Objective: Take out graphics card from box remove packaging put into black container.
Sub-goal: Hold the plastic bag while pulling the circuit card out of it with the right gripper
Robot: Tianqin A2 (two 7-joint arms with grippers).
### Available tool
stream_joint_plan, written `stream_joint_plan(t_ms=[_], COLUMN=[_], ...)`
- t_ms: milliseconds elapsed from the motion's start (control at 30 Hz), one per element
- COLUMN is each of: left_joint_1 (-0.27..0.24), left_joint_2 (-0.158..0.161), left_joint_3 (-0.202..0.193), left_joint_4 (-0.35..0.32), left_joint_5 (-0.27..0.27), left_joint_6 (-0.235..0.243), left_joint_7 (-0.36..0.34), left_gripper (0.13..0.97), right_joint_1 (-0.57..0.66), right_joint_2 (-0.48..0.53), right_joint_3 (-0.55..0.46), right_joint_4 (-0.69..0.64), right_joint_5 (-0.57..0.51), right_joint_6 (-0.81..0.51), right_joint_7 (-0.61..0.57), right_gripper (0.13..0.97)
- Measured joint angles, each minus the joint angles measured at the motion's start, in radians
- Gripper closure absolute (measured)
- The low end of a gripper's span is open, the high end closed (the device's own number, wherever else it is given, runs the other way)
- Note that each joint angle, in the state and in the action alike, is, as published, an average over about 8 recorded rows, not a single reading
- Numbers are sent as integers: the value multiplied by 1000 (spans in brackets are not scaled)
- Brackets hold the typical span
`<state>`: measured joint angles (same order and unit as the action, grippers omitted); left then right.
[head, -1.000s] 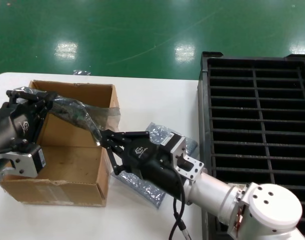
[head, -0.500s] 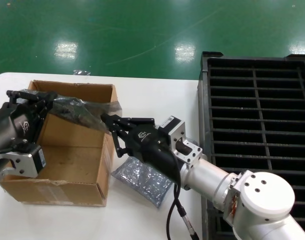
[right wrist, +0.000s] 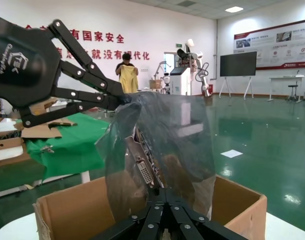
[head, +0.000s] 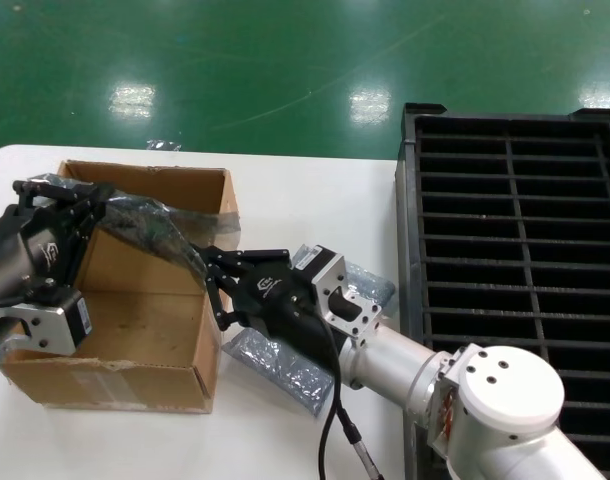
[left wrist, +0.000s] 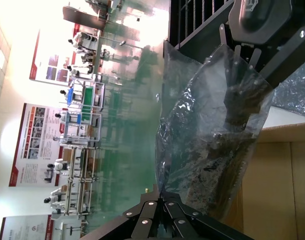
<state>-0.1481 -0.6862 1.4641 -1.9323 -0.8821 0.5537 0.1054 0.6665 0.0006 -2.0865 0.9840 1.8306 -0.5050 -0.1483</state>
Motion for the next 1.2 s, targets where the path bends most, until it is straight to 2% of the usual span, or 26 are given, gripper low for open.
stream_joint_plan(t_ms=[633,933,1200], left_joint_1=[0,0,0], left_joint_2=[0,0,0], left_joint_3=[0,0,0], left_joint_4=[0,0,0], left_joint_5=[0,0,0], left_joint_6=[0,0,0], left_joint_7=[0,0,0], left_gripper=[958,958,958], right_joint_1=[17,14,34], right_joint_2=[0,0,0], right_joint_3=[-48,-65,-121], right_joint_4=[-36,-39,-65], right_joint_5=[129,153,233], right_joint_6=[61,77,114], right_joint_7=[-123,-137,-164], right_gripper=[945,865,810])
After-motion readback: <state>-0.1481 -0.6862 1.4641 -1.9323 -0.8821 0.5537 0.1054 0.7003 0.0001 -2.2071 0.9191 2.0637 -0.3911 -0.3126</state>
